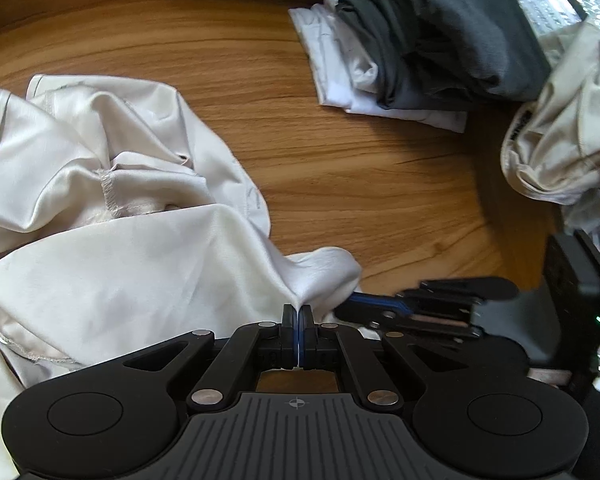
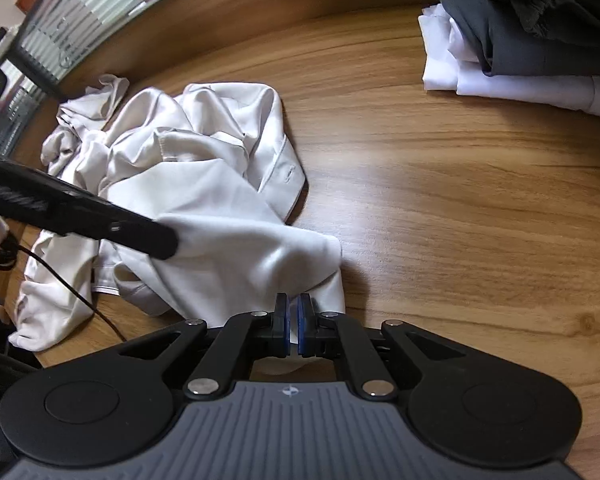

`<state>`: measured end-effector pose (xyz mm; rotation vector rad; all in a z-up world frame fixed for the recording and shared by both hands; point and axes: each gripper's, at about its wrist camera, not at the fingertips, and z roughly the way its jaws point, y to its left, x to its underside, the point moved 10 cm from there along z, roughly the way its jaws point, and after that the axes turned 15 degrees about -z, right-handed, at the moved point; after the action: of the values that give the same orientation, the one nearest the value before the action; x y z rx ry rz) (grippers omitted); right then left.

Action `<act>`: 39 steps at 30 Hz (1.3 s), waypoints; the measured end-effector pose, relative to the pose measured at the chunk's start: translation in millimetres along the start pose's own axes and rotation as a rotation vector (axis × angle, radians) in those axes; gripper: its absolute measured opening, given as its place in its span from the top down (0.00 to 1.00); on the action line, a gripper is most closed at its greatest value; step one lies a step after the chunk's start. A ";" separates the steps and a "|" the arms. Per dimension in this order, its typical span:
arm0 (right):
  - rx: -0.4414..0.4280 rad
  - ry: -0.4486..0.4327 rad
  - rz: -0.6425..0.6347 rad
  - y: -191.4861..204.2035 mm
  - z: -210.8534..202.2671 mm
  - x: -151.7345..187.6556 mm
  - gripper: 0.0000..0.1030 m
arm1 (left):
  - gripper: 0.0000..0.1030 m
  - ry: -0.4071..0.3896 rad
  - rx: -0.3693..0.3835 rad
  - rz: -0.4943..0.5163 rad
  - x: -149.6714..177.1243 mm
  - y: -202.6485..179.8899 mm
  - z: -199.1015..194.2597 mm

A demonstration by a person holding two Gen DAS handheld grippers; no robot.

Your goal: Fold clothes

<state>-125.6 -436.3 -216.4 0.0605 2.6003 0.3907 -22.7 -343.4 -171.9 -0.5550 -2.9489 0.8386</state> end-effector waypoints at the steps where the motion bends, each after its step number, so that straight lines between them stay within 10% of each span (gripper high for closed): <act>1: 0.002 0.006 -0.009 0.5 2.2 -0.9 0.94 | 0.97 -0.008 0.005 0.006 0.9 -1.5 -2.8; 13: -0.020 0.010 -0.215 37.8 29.7 -24.3 0.90 | 0.97 -0.089 0.010 -0.018 -4.6 8.8 -23.4; 18: -0.040 -0.030 -0.239 49.8 32.9 -38.9 0.49 | 0.83 -0.158 -0.051 -0.010 -11.1 29.2 -35.7; 22: -0.020 -0.020 -0.265 49.7 40.5 -43.1 0.40 | 0.60 -0.171 -0.097 -0.028 -11.3 56.9 -33.4; 32: 0.002 0.018 -0.300 45.6 62.2 -43.8 0.41 | 0.67 -0.179 -0.211 -0.087 -8.3 129.4 -21.7; 39: 0.021 0.052 -0.337 48.7 65.1 -44.3 0.89 | 0.69 -0.144 -0.256 -0.143 -7.4 154.8 -7.2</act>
<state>-56.6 -377.6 -235.4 -0.3799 2.6004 0.2444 36.2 -219.8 -244.8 -0.2965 -3.2051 0.5126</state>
